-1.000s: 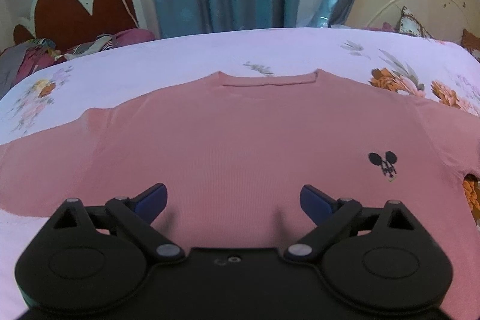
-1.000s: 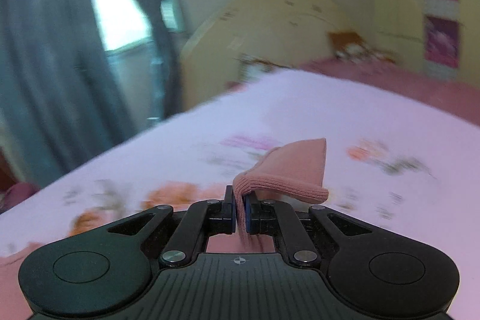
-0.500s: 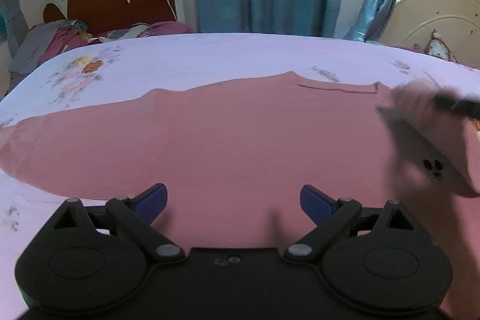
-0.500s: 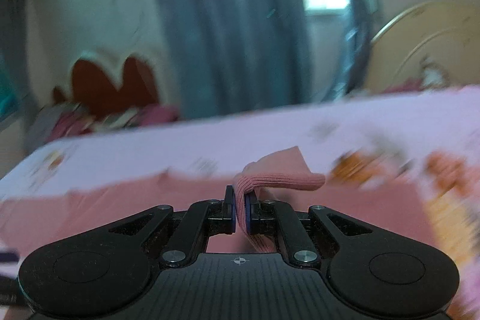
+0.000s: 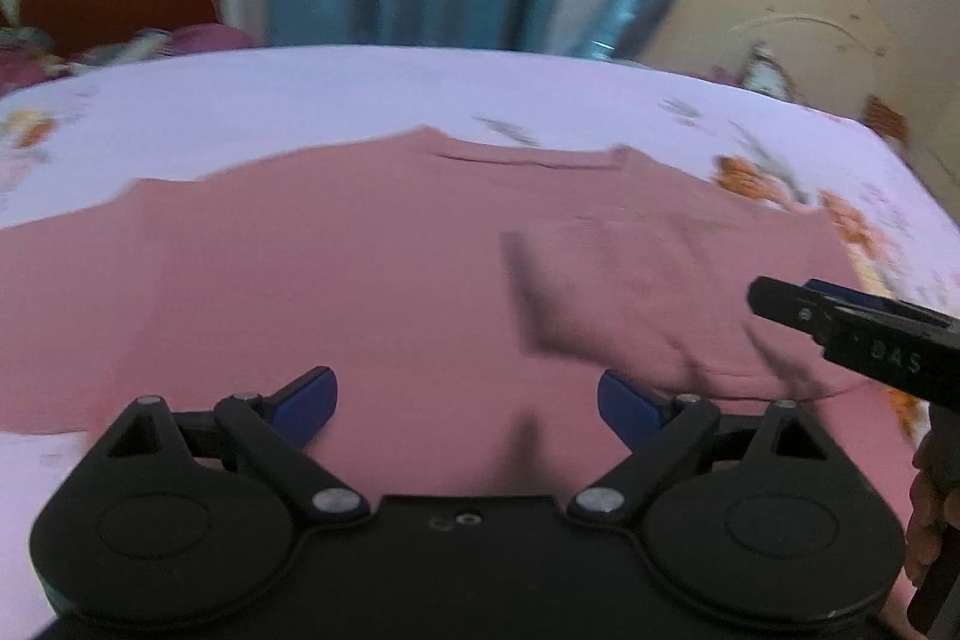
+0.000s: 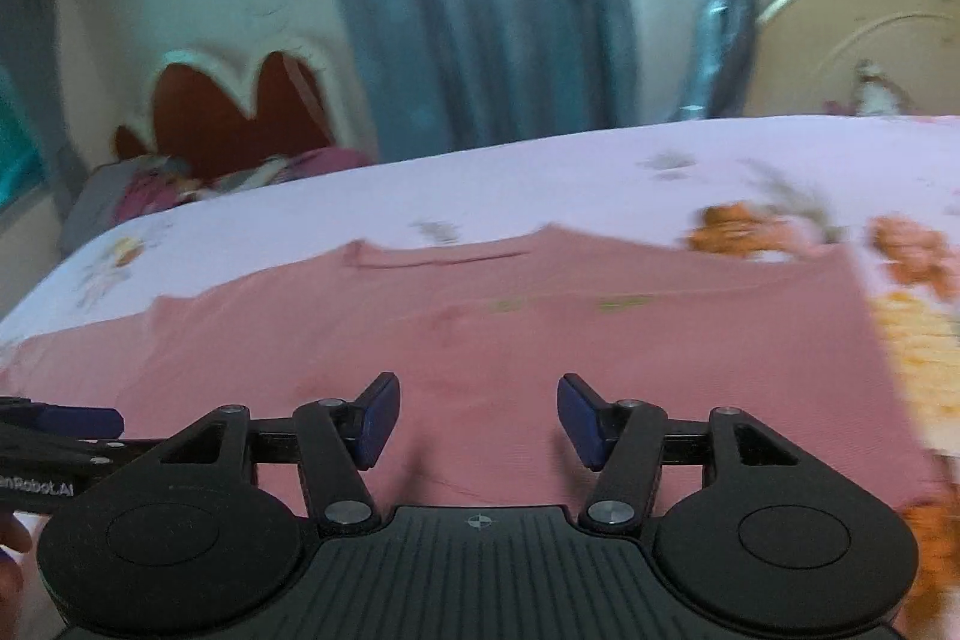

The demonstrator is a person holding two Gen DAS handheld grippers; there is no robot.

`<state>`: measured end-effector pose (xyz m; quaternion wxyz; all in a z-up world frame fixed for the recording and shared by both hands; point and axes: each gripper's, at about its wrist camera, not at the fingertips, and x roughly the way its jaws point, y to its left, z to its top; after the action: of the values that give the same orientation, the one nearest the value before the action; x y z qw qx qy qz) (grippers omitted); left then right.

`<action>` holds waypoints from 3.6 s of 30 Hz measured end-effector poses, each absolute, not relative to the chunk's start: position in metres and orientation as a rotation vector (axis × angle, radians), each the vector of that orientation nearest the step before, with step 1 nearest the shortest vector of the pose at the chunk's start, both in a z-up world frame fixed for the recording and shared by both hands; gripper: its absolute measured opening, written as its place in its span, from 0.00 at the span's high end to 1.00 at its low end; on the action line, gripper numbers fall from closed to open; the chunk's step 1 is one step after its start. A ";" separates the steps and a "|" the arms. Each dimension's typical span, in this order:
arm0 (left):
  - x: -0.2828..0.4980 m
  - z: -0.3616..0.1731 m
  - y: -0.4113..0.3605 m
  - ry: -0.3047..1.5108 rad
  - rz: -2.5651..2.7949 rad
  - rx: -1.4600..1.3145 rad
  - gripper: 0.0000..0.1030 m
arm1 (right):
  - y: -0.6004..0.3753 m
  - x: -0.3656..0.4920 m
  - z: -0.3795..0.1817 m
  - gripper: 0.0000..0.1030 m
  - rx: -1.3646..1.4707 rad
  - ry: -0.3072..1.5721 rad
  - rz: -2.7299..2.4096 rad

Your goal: Fold small clothes

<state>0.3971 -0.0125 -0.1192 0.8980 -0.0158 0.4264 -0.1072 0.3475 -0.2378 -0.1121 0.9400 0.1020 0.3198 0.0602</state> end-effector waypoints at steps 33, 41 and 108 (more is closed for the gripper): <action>0.432 -0.100 0.001 0.730 -0.263 -0.326 0.93 | -0.341 0.328 -0.161 0.92 0.217 0.760 -0.137; 0.423 -0.159 0.002 0.870 -0.179 -0.234 0.93 | -0.352 0.315 -0.163 0.92 0.261 0.775 -0.184; 0.440 -0.160 -0.036 0.887 -0.097 0.084 0.36 | -0.300 0.389 -0.173 0.53 0.048 0.781 0.063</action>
<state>0.4397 -0.0358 -0.1602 0.9013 0.0406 0.4287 -0.0470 0.3889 -0.3004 -0.1734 0.9241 0.0233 0.3803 0.0305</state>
